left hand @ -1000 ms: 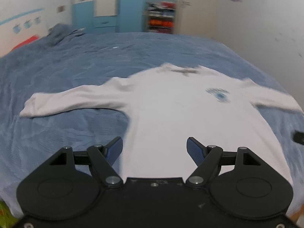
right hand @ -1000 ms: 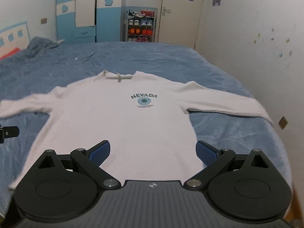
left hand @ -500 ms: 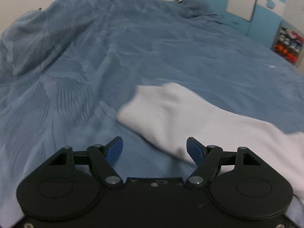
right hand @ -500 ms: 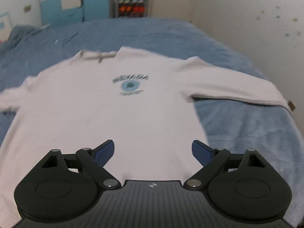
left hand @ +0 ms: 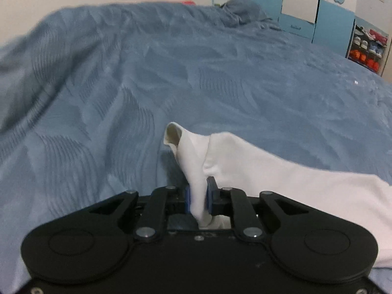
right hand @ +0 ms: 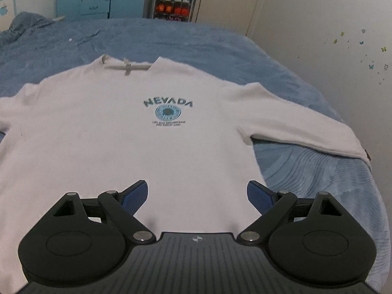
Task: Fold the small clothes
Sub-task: 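Grasp the sleeve cuff nearest the left gripper and lift it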
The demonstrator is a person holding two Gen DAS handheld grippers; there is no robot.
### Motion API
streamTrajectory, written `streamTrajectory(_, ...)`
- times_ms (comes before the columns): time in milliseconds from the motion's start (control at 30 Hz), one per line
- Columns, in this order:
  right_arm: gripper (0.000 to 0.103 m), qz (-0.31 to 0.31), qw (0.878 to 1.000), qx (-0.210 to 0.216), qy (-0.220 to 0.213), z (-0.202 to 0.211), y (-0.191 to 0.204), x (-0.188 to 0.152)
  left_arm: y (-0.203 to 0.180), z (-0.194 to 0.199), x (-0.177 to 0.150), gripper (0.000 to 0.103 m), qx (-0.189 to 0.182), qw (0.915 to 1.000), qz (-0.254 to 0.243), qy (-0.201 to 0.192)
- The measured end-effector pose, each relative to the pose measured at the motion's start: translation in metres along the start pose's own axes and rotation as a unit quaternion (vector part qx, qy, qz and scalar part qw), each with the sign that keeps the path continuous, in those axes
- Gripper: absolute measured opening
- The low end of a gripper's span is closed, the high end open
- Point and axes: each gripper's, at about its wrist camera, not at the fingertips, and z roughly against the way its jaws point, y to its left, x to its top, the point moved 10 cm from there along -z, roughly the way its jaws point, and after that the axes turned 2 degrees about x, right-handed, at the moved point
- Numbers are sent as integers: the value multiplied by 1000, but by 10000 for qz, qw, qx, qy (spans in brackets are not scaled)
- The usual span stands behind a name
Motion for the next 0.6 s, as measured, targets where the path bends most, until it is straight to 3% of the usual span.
streamTrajectory(133,103,-97,9999,-25,-97,3,-16,5,5,-33,91,11,-50,9980,-394,-497)
streamTrajectory(267,103,-197,9997,-105,-81,-6,-38,5,-48,-58,174,11,-492,9895,-1059,-851)
streamTrajectory(367,103,-152,9995,-261,-44,-16,-56,2,-127,-75,222,11,-1014,9826,-1260,-909)
streamTrajectory(467,103,-137,9993,-344,-7,-27,-73,1,-229,-75,223,11,-1440,9729,-1630,-783)
streamTrajectory(600,103,-8,9992,-387,36,-41,-87,3,-314,-98,252,10,-2284,9554,-1790,-548)
